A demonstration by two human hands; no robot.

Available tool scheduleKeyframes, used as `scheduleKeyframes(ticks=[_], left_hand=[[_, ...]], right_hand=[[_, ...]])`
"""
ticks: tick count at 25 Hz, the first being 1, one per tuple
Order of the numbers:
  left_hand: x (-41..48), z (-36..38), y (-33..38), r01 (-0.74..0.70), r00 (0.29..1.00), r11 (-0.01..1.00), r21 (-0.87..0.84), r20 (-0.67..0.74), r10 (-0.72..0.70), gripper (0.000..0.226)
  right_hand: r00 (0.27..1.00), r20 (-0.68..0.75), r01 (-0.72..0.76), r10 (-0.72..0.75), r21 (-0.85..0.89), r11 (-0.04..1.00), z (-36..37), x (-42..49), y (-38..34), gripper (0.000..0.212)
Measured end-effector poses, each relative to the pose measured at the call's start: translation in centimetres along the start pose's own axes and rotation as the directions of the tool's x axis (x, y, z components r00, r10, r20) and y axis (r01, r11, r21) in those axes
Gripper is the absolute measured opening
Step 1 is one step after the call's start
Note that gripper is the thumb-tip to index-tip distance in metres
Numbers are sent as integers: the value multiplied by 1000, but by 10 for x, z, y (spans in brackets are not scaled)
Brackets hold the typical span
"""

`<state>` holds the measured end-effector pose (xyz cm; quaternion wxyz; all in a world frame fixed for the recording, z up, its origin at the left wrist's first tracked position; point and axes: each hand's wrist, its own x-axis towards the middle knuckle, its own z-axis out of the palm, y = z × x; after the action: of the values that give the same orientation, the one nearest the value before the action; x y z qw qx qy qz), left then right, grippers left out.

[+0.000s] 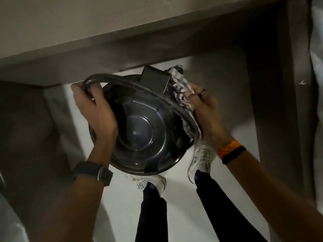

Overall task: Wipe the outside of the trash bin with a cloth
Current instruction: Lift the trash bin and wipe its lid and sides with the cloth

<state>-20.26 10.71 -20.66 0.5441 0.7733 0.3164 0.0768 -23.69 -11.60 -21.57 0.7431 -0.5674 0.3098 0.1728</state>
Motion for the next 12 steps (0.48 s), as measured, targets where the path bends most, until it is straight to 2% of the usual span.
scheduleKeyframes(ticks=[2, 3, 4, 5, 6, 7, 8, 9, 10, 11, 12], left_hand=[[9, -10, 7, 134, 991, 962, -236, 37, -129, 20], [19, -24, 8, 243, 967, 932, -269, 141, -211, 30], [29, -39, 13, 336, 920, 923, -188, 273, -280, 44], [42, -50, 18, 378, 852, 926, 20, 385, -356, 56], [56, -53, 22, 319, 787, 902, 291, 449, -423, 61], [67, -48, 26, 139, 769, 830, 540, 470, -434, 56], [69, -34, 32, -91, 777, 733, 674, 508, -371, 44], [63, -15, 39, -309, 751, 681, 664, 610, -253, 37], [51, 8, 40, -480, 684, 657, 581, 717, -135, 46], [34, 33, 40, -577, 616, 640, 508, 785, -68, 52], [17, 54, 35, -651, 579, 588, 480, 815, -25, 52]], right_hand=[[999, -34, 6, -6, -1, 1000, -1, -1, 4, 33], [999, -47, -4, 4, -1, 1000, -3, -2, 7, 34], [998, -65, -16, 16, -4, 1000, -7, -2, 11, 34], [996, -84, -24, 23, -9, 1000, -13, -2, 14, 34], [994, -107, -30, 29, -11, 999, -18, -1, 16, 33], [992, -124, -37, 35, -8, 999, -21, 1, 19, 31], [991, -130, -40, 39, -4, 999, -22, 3, 21, 28], [990, -132, -42, 41, -8, 999, -20, 5, 23, 24], [990, -135, -44, 43, -9, 999, -17, 7, 25, 22], [990, -136, -46, 46, 5, 999, -14, 9, 27, 21], [990, -132, -53, 57, 32, 998, -13, 10, 30, 20]])
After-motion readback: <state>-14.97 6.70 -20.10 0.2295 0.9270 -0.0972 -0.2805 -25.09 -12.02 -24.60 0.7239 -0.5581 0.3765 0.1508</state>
